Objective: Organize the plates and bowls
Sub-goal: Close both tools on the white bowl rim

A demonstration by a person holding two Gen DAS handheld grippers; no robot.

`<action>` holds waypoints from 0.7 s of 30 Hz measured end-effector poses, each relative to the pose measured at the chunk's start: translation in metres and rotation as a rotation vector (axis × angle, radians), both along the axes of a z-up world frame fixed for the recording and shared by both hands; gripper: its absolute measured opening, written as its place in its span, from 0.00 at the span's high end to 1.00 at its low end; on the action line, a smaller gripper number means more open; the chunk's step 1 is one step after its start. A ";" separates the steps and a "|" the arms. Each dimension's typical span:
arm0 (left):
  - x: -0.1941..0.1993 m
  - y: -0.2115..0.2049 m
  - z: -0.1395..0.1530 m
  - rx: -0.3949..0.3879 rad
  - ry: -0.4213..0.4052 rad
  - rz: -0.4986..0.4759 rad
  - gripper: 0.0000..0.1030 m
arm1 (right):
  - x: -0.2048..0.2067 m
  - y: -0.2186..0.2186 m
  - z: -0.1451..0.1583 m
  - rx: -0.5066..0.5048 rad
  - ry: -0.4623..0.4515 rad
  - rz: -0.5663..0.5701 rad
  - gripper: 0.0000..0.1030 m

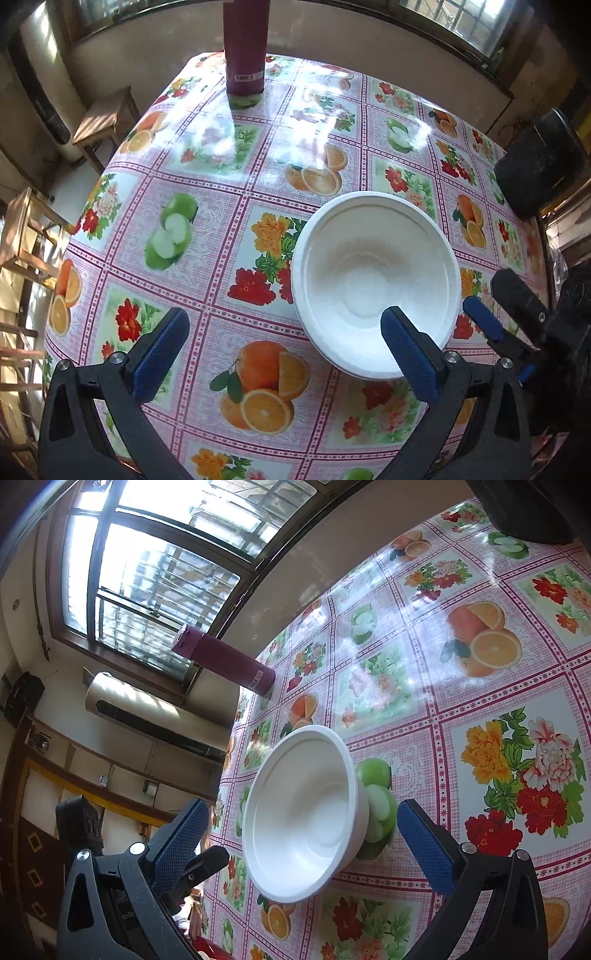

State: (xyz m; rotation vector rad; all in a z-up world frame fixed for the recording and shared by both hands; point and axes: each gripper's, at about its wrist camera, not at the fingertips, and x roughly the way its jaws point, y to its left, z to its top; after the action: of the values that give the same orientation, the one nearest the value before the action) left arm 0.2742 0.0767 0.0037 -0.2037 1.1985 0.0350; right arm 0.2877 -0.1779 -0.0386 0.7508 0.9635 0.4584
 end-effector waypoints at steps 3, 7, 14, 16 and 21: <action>0.009 0.014 -0.009 -0.067 0.026 0.052 0.00 | 0.003 -0.002 -0.007 0.028 0.014 0.000 0.02; 0.008 0.019 -0.018 -0.096 0.036 0.081 0.00 | 0.006 -0.003 -0.013 0.040 0.027 0.003 0.13; 0.013 0.007 -0.020 -0.087 0.034 0.063 0.26 | 0.009 -0.001 -0.020 0.040 0.046 0.008 0.37; 0.014 0.005 -0.022 -0.113 0.047 0.058 0.32 | 0.010 -0.002 -0.021 0.034 0.045 0.003 0.39; 0.019 0.002 -0.026 -0.161 0.050 0.062 0.43 | 0.008 -0.004 -0.020 0.026 0.039 -0.002 0.43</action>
State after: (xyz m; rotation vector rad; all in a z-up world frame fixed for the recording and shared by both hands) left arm 0.2931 0.0783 -0.0224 -0.3836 1.2449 -0.0025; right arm 0.2958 -0.1817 -0.0585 0.7866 0.9946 0.4568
